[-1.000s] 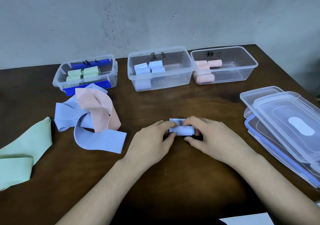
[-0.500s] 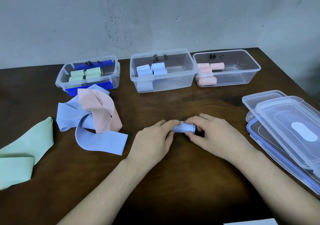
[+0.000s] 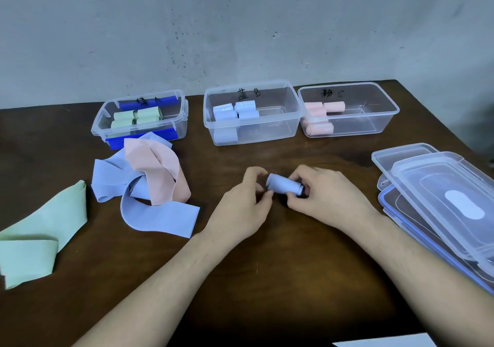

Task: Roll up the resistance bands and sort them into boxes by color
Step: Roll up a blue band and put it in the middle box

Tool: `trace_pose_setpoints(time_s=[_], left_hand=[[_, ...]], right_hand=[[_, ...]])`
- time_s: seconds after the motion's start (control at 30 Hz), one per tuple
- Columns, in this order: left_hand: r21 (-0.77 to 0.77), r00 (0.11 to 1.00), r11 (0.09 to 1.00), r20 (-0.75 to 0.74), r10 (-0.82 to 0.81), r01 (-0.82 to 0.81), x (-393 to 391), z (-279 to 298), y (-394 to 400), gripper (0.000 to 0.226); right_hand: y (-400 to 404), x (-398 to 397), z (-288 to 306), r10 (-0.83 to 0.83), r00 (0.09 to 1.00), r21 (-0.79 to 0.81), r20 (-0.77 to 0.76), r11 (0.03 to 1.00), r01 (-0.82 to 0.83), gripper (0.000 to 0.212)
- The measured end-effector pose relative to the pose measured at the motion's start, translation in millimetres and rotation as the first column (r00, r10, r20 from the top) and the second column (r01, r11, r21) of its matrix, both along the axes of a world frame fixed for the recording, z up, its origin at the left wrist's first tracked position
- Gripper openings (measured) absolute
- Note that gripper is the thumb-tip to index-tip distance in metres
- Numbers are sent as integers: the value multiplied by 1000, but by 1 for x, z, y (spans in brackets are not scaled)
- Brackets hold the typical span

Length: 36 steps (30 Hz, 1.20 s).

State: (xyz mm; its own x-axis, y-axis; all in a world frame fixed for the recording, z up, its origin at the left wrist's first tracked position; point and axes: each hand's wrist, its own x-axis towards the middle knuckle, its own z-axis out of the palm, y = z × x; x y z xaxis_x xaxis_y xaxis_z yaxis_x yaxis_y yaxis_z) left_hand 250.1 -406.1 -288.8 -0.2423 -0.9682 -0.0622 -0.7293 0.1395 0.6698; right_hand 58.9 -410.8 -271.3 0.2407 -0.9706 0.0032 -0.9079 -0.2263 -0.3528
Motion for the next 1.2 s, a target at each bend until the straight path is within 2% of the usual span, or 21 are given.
trace_pose_setpoints(time_s=[0.1,0.17,0.23,0.3,0.43,0.5,0.63,0.7,0.83,1.0,1.1,1.2], left_hand=[[222,930,968,-320,182,-113,-4,6,1,31],[421,818,904,-491,301,-79,-8,12,3,33],[562,673,827,-623,399,30,-12,18,7,37],[600,569,791,-695,440,119,-16,24,11,34],[584,492,805,-734,467,107,-23,29,16,24],[568,482,818,-742,465,86,-21,30,16,23],[527,556,843,-735,389,106,-16,34,17,26],[528,563,837,-740,368,146,-17,36,18,22],[534,593,825,-731,338,187,-21,41,19,21],[521,523,839,-764,378,155,-27,46,15,22],[521,499,844,-768,400,125,-33,50,9,19],[536,473,839,-767,434,98,-37,55,2,20]], right_hand=[[0,2,9,-72,997,-6,33,997,72,27],[3,4,14,-106,992,-26,68,994,108,29],[9,9,18,-119,983,-52,140,991,127,29],[15,14,22,-106,972,-48,208,992,119,30],[26,20,21,-38,957,-18,287,999,46,33],[27,18,20,-19,961,-21,277,999,26,42],[23,5,21,69,968,-142,242,989,-35,87],[20,3,23,141,950,-136,278,985,-107,95],[18,5,29,229,916,-68,330,973,-218,87],[8,5,31,180,885,-54,430,983,-173,90],[0,6,33,173,900,-52,399,985,-167,87],[-10,8,39,175,928,-59,328,985,-164,71]])
